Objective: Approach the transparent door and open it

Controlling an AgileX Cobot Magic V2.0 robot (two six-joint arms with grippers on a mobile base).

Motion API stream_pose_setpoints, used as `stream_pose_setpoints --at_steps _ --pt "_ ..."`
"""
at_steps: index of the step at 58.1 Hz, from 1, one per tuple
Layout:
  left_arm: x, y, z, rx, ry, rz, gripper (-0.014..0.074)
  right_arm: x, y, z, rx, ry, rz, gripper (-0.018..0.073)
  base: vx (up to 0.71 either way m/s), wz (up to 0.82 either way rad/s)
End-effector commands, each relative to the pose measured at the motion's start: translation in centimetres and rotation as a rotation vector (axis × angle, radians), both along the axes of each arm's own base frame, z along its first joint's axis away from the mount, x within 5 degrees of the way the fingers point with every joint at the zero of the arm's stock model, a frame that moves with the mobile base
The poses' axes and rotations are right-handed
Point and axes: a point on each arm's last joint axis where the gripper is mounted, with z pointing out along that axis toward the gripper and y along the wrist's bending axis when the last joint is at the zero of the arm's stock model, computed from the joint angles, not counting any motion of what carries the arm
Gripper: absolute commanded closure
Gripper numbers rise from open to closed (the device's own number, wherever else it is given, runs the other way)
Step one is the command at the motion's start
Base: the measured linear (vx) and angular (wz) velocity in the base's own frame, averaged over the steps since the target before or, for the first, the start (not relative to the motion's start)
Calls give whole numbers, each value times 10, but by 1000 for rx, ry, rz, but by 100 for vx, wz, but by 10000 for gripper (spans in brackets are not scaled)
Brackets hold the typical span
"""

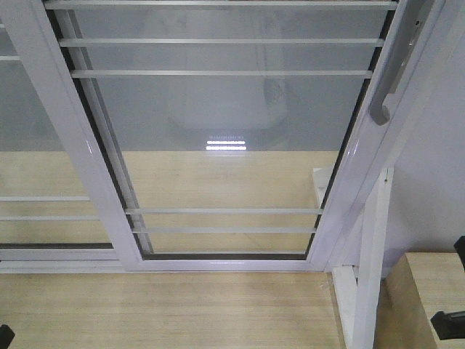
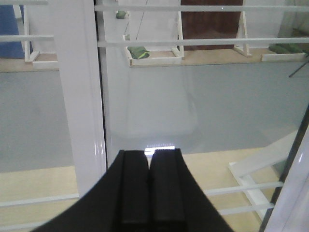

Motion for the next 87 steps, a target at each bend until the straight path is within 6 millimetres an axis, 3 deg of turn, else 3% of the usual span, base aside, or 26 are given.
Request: stream_pose_setpoints --at_steps 1,16,21,30,40,46,50,55,64,78,87 --pt "3 0 4 -18 -100 10 596 1 -2 6 -1 -94 -24 559 0 0" --pt "1 3 30 -63 -386 35 596 -1 -6 26 -1 -305 -64 559 0 0" --pt "-1 5 42 -88 -484 46 596 -4 -7 43 -19 -398 -83 559 0 0" --pt "7 4 72 -114 -441 53 596 1 -6 90 -58 -385 -82 559 0 0" --pt "38 -1 124 10 -423 63 596 40 -1 159 -132 -290 -62 559 0 0" --pt "79 -7 153 38 -362 62 596 79 3 190 -140 -207 -42 559 0 0" --pt "101 -11 162 30 -325 61 596 102 6 200 -144 -159 -32 559 0 0" --pt "130 -15 166 -1 -276 61 596 127 8 204 -144 -117 -28 559 0 0" --pt "159 -19 164 -3 -258 68 596 155 10 193 -148 -40 -23 559 0 0" --pt "171 -20 160 -5 -301 83 580 168 11 181 -139 19 -18 547 0 0" --pt "173 -20 159 -3 -296 84 518 168 11 181 -136 19 -18 477 0 0"
